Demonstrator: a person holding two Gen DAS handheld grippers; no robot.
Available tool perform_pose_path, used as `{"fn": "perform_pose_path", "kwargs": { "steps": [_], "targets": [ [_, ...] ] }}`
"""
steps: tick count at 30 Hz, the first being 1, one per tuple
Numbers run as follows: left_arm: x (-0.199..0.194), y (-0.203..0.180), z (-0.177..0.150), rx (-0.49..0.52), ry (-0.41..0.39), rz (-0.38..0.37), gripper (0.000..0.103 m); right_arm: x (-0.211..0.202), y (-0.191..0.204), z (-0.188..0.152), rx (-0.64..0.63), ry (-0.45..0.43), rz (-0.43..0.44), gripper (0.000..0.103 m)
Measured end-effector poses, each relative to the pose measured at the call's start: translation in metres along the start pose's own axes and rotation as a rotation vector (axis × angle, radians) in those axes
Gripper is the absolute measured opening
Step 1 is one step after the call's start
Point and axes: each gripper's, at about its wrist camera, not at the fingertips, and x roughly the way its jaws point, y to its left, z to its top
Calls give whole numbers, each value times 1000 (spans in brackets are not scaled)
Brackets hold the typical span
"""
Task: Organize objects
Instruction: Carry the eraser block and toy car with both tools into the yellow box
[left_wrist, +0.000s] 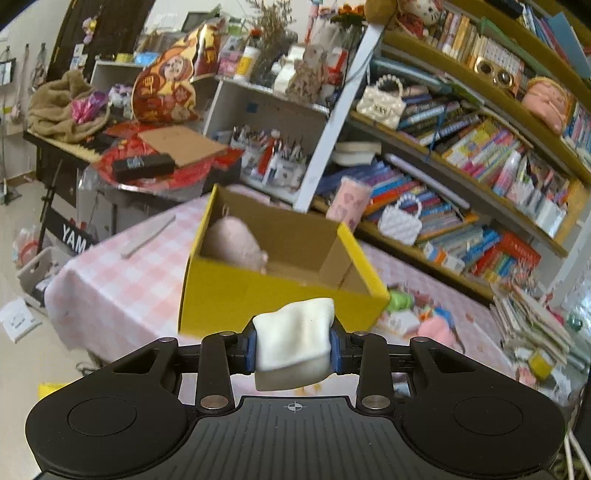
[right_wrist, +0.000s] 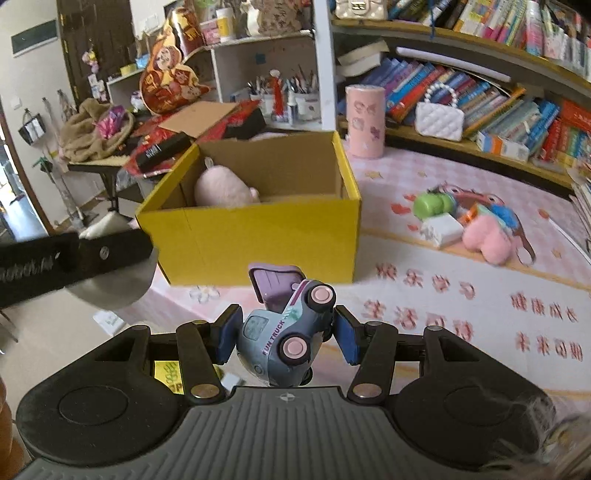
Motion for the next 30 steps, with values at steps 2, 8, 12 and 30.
{"fn": "perform_pose_path", "kwargs": {
  "steps": [2,8,12,30],
  "targets": [
    [6,-3,9,4,-16,4,33,5,-2,9,-1,-7,14,51],
    [27,-7,34,-1,-53,36,33,21,-6,46,-31,-51,56,51],
    [46,-8,47,-4,-62,64,33,37,-11,72,-58,-83,78,51],
    [156,-1,57,0,91,197,34,166,-12,115,-384,70,127,51]
  ]
}}
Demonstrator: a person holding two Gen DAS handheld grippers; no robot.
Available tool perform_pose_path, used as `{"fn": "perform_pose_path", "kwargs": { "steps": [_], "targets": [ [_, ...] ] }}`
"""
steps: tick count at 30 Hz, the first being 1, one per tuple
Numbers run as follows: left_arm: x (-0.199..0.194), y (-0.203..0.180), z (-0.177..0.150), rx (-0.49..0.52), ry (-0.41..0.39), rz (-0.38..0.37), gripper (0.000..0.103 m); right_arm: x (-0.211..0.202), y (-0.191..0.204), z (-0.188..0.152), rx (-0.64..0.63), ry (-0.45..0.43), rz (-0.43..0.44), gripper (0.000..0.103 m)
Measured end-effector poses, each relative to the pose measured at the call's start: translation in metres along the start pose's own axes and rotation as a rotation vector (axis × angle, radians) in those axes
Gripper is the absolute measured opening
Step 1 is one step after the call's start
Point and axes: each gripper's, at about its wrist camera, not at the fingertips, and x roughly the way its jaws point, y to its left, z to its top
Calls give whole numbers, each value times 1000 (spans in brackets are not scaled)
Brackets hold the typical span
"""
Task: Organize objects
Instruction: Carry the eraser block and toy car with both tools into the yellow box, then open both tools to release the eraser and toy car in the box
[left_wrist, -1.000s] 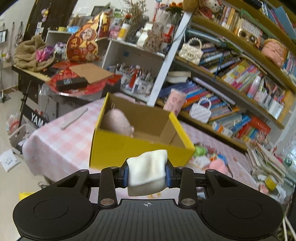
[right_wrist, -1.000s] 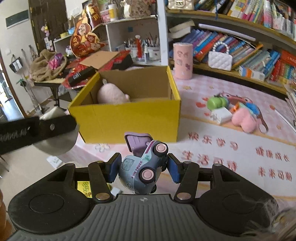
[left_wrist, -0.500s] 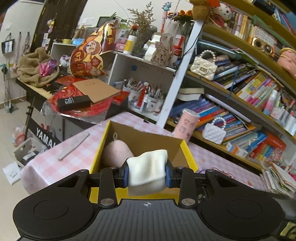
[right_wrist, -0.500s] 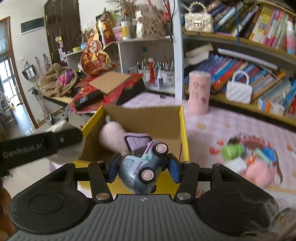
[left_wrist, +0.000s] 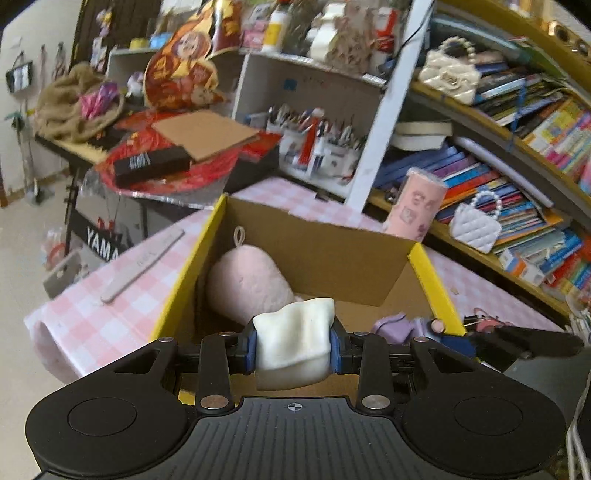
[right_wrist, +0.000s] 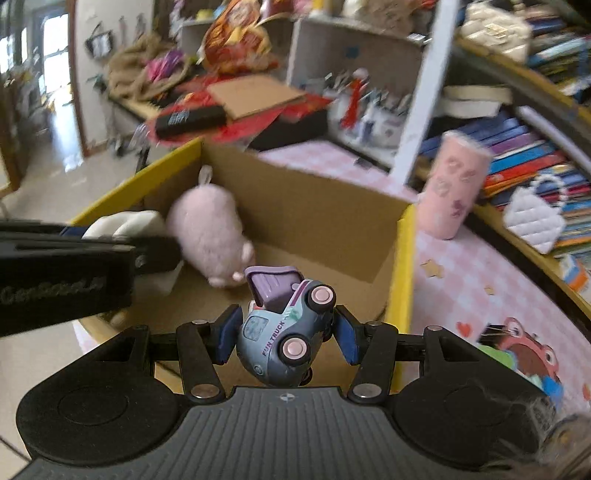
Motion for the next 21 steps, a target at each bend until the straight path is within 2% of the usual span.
{"fn": "perform_pose_path", "kwargs": {
  "steps": [4,8,10,17,21],
  "targets": [
    [22,-4,5,32,35,38,34,10,1,9,-28,40,68,52],
    [35,-5,6,26,72,57,34,23,-7,14,28,127,162,52],
    [41,-5,5,26,105,63,34,25,-7,15,42,145,179,52],
    [47,-5,3,21,140,64,39,24,-8,8,98,131,214,51],
    [40,-8,4,29,120,60,45,19,-6,7,101,98,187,52]
  ]
}}
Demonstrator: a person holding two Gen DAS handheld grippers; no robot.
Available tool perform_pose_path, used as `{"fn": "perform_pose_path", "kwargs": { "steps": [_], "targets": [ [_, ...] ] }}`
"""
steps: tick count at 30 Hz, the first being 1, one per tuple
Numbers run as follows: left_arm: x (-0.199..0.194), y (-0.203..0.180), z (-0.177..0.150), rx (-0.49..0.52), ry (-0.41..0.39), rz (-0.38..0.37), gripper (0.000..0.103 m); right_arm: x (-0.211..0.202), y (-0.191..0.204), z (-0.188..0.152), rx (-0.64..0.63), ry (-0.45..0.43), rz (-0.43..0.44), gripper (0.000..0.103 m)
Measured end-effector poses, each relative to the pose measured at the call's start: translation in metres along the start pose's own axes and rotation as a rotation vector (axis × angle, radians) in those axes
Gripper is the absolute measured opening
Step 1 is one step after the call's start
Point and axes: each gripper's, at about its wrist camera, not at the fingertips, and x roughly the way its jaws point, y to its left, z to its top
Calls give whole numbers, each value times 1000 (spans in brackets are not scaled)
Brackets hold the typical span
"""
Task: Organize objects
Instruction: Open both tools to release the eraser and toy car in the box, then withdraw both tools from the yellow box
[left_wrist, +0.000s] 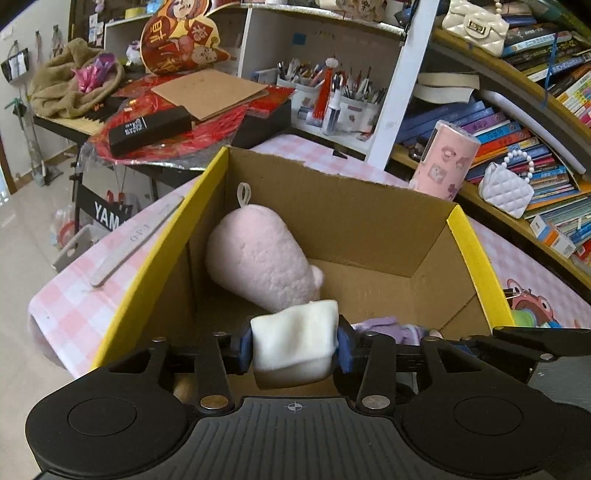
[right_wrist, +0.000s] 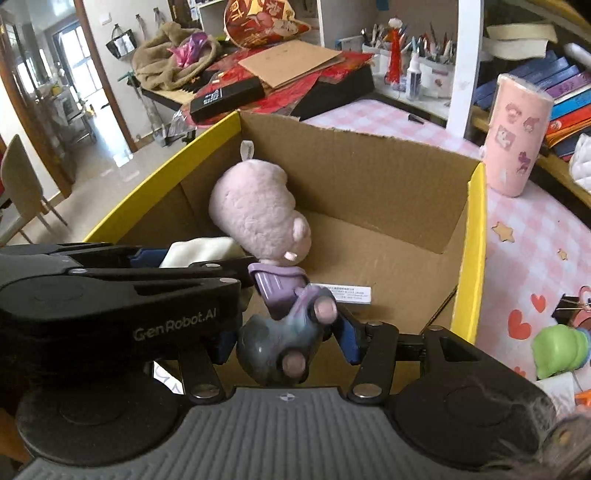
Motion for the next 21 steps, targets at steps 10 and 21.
{"fn": "perform_pose_path", "kwargs": {
  "steps": [10,21],
  "targets": [
    [-82,8,-1,12,-245,-41,80,-62,27,-20,27,-200,-122,57],
    [-141,32,-53,10,-286,-46,83,-118,62,-78,74,-283,-246,58]
  ]
}}
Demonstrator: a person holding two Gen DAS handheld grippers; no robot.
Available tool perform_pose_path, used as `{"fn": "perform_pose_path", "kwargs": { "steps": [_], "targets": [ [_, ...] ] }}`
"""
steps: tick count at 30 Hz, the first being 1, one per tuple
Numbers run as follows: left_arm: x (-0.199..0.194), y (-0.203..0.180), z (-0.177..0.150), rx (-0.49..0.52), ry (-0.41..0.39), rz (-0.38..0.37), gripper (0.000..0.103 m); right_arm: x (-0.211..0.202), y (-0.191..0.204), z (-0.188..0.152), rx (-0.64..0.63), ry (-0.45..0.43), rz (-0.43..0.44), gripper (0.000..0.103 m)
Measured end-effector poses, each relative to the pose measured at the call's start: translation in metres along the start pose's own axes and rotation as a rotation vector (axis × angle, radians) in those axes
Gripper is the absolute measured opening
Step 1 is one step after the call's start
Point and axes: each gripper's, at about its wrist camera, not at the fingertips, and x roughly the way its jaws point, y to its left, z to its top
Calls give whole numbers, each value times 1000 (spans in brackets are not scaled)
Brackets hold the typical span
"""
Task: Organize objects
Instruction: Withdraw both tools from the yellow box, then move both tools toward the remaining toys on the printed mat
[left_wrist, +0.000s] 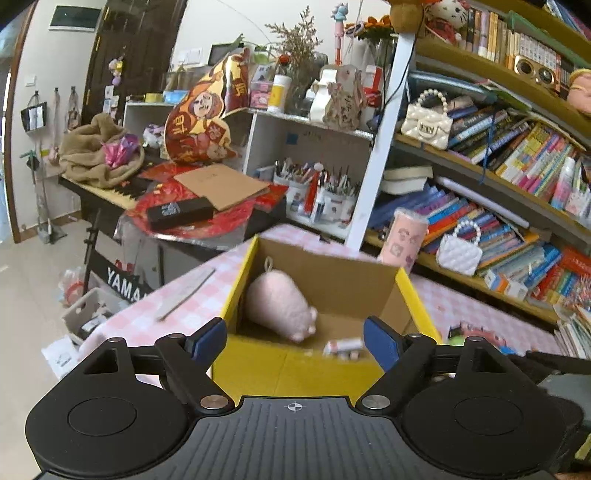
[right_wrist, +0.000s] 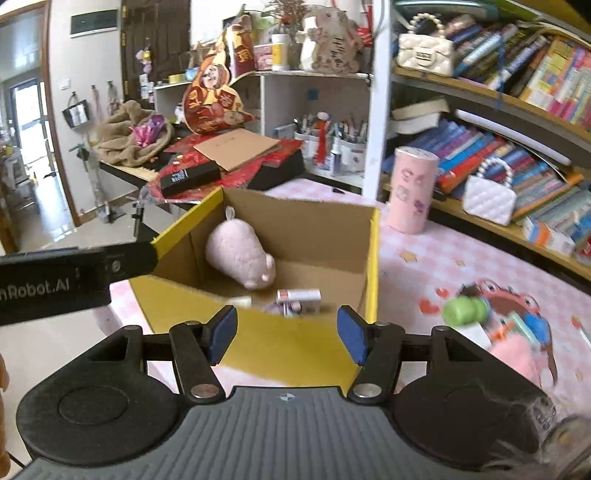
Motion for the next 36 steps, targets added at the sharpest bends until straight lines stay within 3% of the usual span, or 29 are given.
{"fn": "perform_pose_path", "kwargs": {
  "steps": [6,15,23,36],
  "targets": [
    [-24,13,-31,-14,39,1,83,-29,15,-32,37,17,-61,59],
    [-58,26,-68,55,93,19,89,-63,30,-88,101,54,-161,62],
    [-70,22,-89,114,158,-40,90,-83,27,-116,172,90,-236,65],
    [-61,-36,-103,243,212,-215,91,-107,-12,-147,274,146,-390,73]
  ]
}}
